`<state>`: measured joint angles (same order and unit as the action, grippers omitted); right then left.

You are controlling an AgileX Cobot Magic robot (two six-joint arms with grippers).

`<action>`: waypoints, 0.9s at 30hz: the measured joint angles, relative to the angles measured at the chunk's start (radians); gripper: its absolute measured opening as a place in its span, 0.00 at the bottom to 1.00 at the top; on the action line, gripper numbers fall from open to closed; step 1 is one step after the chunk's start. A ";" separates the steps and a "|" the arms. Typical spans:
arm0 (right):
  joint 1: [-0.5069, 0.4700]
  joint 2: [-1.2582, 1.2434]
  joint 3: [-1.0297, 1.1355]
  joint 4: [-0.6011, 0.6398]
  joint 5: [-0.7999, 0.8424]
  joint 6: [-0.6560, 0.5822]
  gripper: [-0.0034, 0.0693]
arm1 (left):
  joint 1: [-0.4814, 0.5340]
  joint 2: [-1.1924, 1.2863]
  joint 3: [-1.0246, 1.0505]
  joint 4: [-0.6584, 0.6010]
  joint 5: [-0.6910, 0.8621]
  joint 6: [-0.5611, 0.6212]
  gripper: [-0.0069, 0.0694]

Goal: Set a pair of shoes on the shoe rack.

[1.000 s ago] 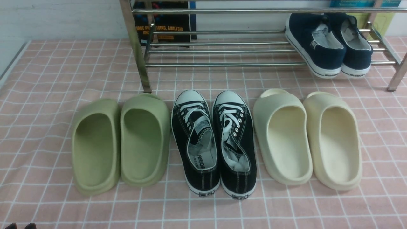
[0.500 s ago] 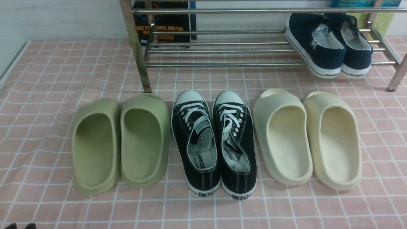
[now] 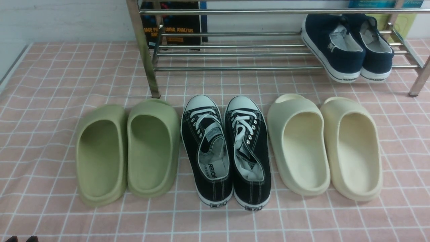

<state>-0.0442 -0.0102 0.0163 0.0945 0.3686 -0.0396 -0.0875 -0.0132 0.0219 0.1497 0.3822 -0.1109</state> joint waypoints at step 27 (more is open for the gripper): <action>0.000 0.000 0.000 0.000 0.000 0.000 0.08 | 0.000 0.000 0.000 0.000 0.000 0.000 0.41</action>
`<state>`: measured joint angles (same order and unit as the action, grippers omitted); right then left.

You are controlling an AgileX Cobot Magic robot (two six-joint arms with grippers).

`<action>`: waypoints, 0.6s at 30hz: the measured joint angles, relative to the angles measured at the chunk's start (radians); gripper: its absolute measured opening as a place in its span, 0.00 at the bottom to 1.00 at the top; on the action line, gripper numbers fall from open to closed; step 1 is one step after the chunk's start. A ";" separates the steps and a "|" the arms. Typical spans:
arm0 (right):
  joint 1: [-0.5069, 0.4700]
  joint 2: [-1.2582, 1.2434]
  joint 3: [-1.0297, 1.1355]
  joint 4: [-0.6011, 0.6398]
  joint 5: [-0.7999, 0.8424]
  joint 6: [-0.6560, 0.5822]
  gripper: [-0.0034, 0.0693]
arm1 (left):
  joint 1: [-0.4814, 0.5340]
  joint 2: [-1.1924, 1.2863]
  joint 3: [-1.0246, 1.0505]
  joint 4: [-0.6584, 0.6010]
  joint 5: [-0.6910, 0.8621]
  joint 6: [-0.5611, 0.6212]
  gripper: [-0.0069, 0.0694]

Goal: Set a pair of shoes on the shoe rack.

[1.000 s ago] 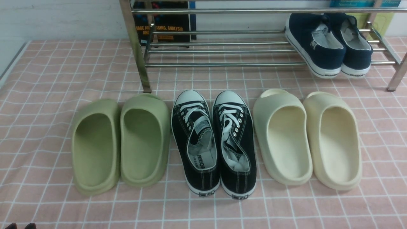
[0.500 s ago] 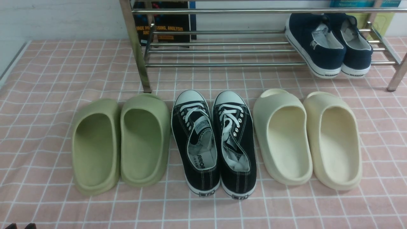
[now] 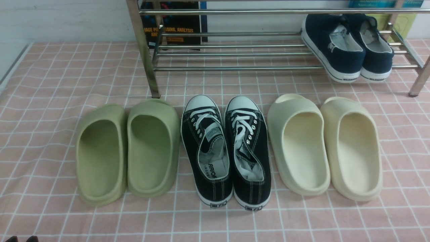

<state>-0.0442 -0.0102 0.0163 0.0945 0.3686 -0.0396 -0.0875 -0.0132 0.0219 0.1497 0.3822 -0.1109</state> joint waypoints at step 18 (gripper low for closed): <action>0.000 0.000 0.000 0.000 0.000 0.000 0.10 | 0.000 0.000 0.000 0.000 0.000 0.000 0.41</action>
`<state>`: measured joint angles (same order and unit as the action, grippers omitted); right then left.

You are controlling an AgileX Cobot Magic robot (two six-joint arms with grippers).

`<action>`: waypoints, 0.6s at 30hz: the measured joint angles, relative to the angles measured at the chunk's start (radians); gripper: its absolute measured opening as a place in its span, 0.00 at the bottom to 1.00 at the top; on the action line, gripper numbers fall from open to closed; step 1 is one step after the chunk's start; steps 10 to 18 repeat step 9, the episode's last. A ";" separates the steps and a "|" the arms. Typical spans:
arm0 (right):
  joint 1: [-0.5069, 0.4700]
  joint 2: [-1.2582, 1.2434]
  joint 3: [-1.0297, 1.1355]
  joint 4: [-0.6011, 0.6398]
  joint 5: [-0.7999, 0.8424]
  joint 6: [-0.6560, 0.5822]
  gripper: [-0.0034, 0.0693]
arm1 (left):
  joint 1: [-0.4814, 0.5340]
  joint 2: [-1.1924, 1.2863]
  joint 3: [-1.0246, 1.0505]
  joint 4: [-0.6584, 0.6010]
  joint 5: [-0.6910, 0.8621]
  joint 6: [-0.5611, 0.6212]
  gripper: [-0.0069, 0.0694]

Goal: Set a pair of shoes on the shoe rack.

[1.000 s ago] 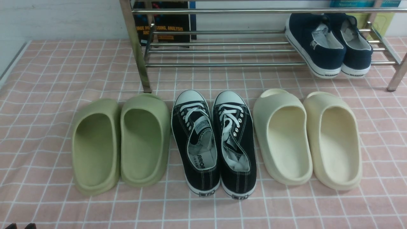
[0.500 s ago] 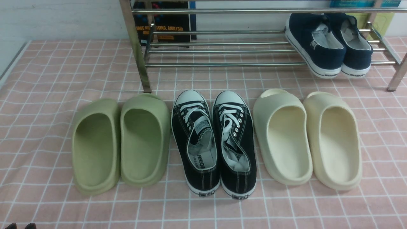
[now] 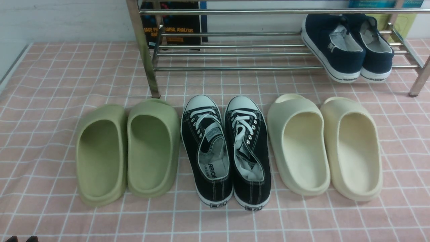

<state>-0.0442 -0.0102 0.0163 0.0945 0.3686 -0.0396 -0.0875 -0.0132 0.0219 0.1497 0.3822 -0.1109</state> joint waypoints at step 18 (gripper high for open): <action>0.000 0.000 0.000 0.000 0.000 0.000 0.12 | 0.000 0.000 0.000 0.000 0.000 0.000 0.41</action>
